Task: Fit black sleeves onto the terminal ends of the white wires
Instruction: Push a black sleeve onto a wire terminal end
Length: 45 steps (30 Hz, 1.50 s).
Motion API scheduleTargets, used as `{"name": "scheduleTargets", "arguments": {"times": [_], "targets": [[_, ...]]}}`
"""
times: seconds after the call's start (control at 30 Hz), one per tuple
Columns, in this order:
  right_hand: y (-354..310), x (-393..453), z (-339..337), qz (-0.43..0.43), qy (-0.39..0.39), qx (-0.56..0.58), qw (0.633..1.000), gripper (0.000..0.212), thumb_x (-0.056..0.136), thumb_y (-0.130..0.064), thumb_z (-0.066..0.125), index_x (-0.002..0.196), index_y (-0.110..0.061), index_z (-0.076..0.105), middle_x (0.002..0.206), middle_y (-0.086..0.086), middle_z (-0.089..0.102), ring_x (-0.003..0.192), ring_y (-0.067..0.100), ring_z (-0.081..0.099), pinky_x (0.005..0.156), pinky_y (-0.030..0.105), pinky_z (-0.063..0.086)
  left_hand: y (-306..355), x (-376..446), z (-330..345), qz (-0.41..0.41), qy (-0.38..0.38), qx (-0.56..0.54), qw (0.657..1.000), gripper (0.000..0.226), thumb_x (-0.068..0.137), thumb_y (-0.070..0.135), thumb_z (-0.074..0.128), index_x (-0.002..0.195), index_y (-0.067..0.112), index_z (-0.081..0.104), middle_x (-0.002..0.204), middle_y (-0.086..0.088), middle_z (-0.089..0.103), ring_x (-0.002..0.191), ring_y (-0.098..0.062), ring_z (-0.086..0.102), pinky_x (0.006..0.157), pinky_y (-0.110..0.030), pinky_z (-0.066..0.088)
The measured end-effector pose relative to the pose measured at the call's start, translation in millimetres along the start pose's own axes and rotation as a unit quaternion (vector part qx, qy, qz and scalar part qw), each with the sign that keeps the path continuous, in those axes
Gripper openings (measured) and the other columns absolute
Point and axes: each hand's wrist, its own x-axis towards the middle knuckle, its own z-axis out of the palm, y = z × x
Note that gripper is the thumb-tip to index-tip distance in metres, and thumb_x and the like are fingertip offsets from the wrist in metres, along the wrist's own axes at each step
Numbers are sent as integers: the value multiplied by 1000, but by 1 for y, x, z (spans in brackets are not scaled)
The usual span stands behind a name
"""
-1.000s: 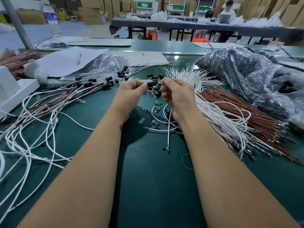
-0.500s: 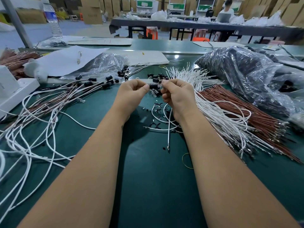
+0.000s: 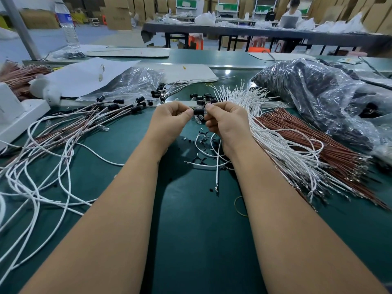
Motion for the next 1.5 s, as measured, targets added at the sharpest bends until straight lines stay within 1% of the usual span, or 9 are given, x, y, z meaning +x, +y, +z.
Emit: {"name": "scheduleTargets", "arguments": {"times": [0.17, 0.33, 0.6, 0.67, 0.77, 0.93, 1.13, 1.4, 1.5], "targets": [[2, 1, 0, 3, -9, 4, 1000, 13, 90, -7, 65, 78, -9, 61, 62, 4, 63, 48, 9, 56, 47, 19, 46, -1, 0, 1, -2, 2, -3, 1000, 11, 92, 12, 62, 80, 10, 64, 73, -8, 54, 65, -13, 44, 56, -13, 36], [5, 0, -1, 19, -30, 24, 999, 15, 90, -5, 64, 77, -9, 59, 61, 4, 63, 48, 10, 58, 50, 20, 49, -3, -1, 0, -5, 10, -15, 1000, 16, 89, 10, 65, 75, 15, 63, 67, -1, 57, 60, -6, 48, 59, -11, 39], [5, 0, -3, 31, -49, 63, 996, 13, 92, -4, 61, 79, -6, 58, 64, 8, 61, 49, 11, 58, 52, 20, 50, -2, 1, 3, -31, 16, -29, 999, 18, 89, 13, 66, 72, 16, 63, 65, 2, 55, 47, 7, 45, 52, -5, 37], [4, -1, -3, 39, -46, 94, 994, 13, 93, -4, 59, 80, -5, 58, 64, 8, 61, 49, 11, 58, 51, 20, 50, -1, 0, 4, -31, 21, -43, 998, 17, 89, 13, 66, 73, 16, 63, 67, 1, 57, 50, 6, 46, 53, -6, 37], [2, -1, -2, 53, -40, 125, 990, 15, 94, -3, 57, 79, -5, 57, 63, 8, 60, 48, 11, 57, 50, 19, 50, -1, -1, 6, -14, 32, -61, 998, 15, 89, 11, 66, 74, 15, 64, 70, -3, 59, 62, -5, 50, 60, -9, 41], [4, -1, 0, 25, -28, 30, 999, 19, 93, -3, 59, 75, -9, 56, 61, 6, 59, 50, 12, 53, 50, 20, 43, 2, -3, 4, 18, 32, -53, 998, 16, 87, 3, 66, 74, 12, 64, 65, 1, 59, 53, 5, 51, 60, -8, 42], [6, 1, -1, 23, -33, 34, 999, 18, 93, -3, 60, 76, -9, 56, 62, 7, 60, 48, 11, 55, 49, 20, 45, 1, -2, 7, -19, 20, -55, 998, 16, 90, 6, 64, 74, 12, 62, 67, -1, 56, 63, -7, 49, 62, -9, 42], [8, 3, 0, 22, -29, 52, 998, 19, 94, -4, 58, 76, -9, 55, 63, 8, 59, 49, 12, 54, 48, 20, 45, 3, -2, 8, -41, -6, -71, 997, 18, 92, 6, 60, 76, 12, 57, 66, 1, 52, 59, -3, 45, 59, -9, 37], [5, -1, 0, 32, -37, 69, 996, 17, 93, -5, 59, 77, -9, 57, 64, 8, 59, 51, 13, 55, 50, 20, 46, 2, -2, 6, -46, -3, -67, 997, 17, 92, 8, 61, 75, 13, 58, 66, 3, 53, 51, 6, 46, 54, -6, 37]]}}
